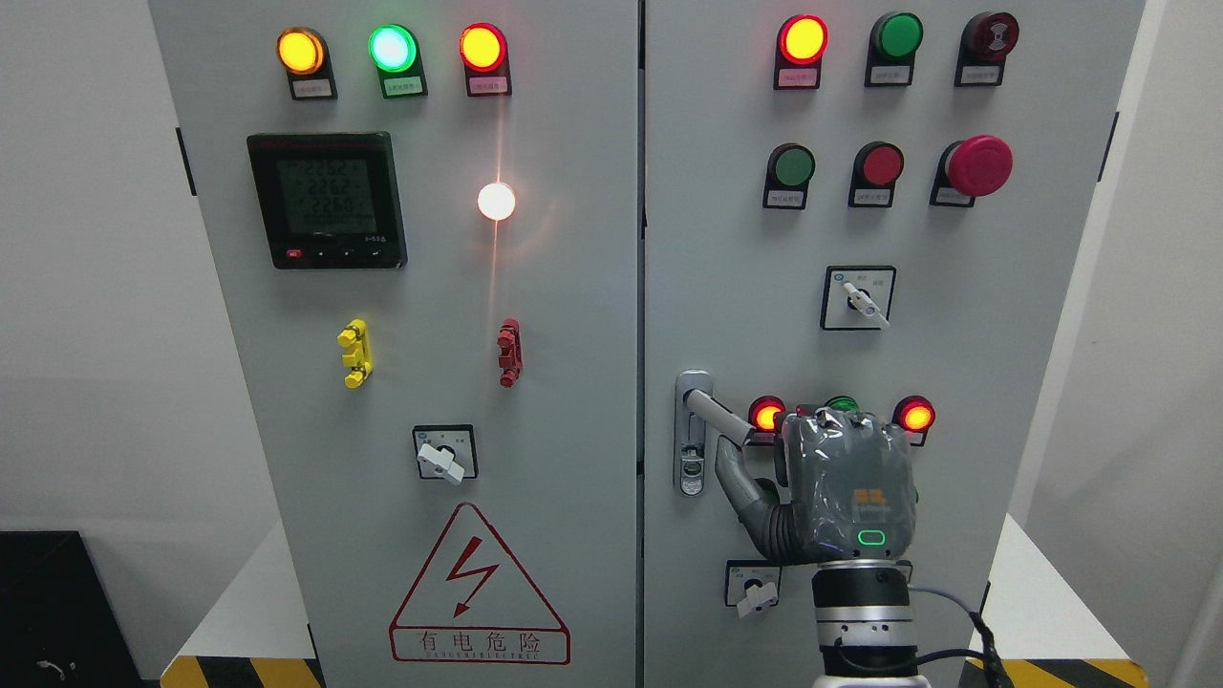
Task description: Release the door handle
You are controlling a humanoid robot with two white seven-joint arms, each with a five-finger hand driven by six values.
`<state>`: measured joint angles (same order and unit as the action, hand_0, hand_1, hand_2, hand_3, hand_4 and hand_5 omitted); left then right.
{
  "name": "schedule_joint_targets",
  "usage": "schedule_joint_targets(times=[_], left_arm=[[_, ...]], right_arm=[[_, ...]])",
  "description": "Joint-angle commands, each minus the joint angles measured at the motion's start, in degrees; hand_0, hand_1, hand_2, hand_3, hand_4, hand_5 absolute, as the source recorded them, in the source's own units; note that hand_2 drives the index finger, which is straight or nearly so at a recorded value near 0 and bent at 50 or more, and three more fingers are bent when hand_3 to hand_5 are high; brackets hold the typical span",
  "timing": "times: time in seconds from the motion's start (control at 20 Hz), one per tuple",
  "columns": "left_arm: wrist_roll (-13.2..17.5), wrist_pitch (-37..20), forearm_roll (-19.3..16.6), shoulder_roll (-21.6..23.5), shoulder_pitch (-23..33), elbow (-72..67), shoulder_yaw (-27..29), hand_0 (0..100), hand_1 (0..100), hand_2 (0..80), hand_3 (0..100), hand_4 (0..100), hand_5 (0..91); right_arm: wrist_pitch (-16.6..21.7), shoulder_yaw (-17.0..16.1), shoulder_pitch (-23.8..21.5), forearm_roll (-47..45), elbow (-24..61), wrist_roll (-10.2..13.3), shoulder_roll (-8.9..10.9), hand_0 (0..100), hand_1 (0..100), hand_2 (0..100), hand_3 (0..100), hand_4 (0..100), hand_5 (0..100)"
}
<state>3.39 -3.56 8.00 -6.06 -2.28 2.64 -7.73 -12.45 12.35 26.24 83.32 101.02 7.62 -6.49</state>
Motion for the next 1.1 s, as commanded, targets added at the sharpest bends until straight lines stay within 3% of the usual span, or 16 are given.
schedule_joint_targets(times=[0.0,1.05], left_arm=[[0.04,-0.05,0.0,0.0,0.0,0.0,0.0,12,56,0.0,0,0,0.0],[0.04,-0.05,0.0,0.0,0.0,0.0,0.0,12,56,0.0,0,0,0.0]], right_arm=[[0.06,-0.05,0.03,0.0,0.23,-0.15,0.07,51,34,100,100,100,100],[0.32,-0.93,0.21,0.0,0.41,-0.15,-0.01,52,33,100,100,100,100]])
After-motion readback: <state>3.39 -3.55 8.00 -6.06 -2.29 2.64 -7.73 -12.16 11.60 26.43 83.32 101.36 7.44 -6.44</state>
